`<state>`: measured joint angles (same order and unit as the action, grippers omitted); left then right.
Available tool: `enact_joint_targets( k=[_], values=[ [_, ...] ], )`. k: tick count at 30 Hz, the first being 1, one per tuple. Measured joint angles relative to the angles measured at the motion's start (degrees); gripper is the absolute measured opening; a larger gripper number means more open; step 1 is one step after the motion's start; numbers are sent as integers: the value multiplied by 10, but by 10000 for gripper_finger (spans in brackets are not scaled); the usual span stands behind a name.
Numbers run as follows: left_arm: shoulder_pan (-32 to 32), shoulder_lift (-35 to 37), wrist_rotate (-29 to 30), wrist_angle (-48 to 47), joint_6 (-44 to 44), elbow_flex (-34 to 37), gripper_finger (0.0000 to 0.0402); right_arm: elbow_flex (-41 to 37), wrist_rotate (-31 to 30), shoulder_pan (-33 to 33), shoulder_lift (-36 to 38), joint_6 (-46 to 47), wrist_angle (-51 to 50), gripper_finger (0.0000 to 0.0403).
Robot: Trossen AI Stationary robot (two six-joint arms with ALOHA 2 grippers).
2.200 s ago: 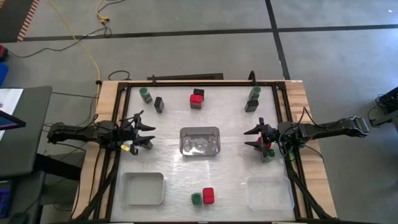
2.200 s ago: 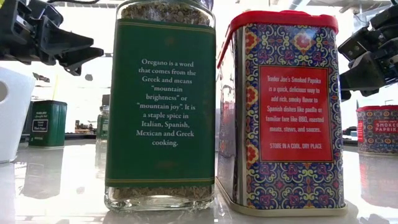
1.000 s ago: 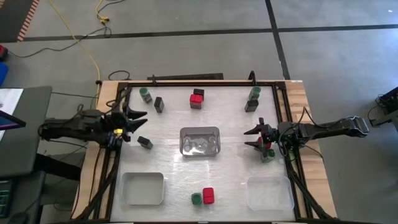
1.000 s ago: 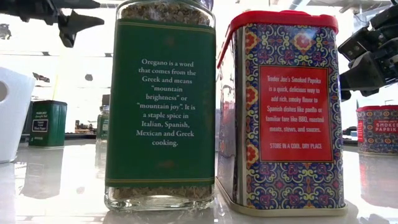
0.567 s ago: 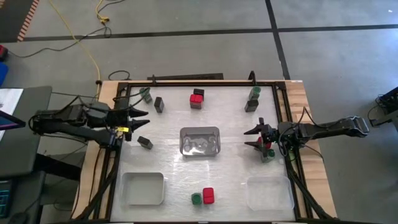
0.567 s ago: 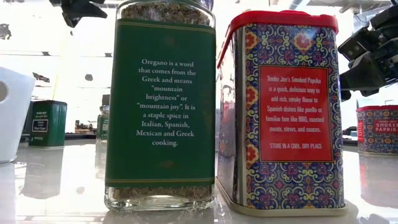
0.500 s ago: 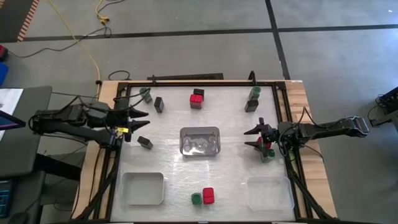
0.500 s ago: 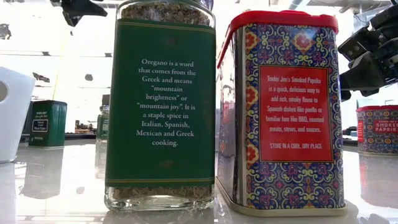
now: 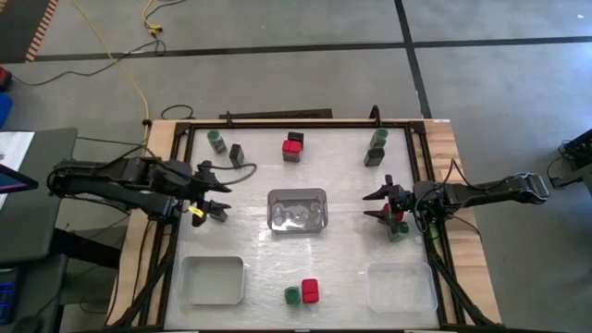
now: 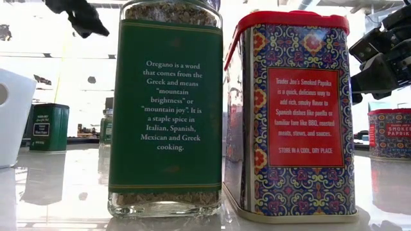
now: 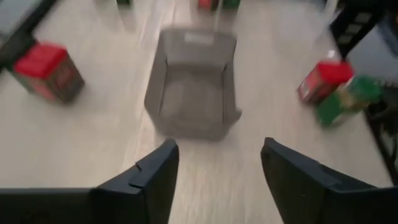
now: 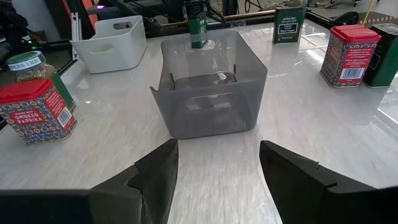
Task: Sort spices by type
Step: Put the bottom left black seasoning can into the grey bin
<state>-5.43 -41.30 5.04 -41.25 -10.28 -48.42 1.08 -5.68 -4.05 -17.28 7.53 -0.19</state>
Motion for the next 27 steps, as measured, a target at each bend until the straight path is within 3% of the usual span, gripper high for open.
enact_joint_targets(
  k=[7, 27],
  values=[
    [0, -44, 0, -59, -9, 0, 273, 0, 0, 0, 0, 0, 0, 255],
    [0, -124, 22, -189, 156, -1, 277, 0, 0, 0, 0, 0, 0, 255]
  ],
)
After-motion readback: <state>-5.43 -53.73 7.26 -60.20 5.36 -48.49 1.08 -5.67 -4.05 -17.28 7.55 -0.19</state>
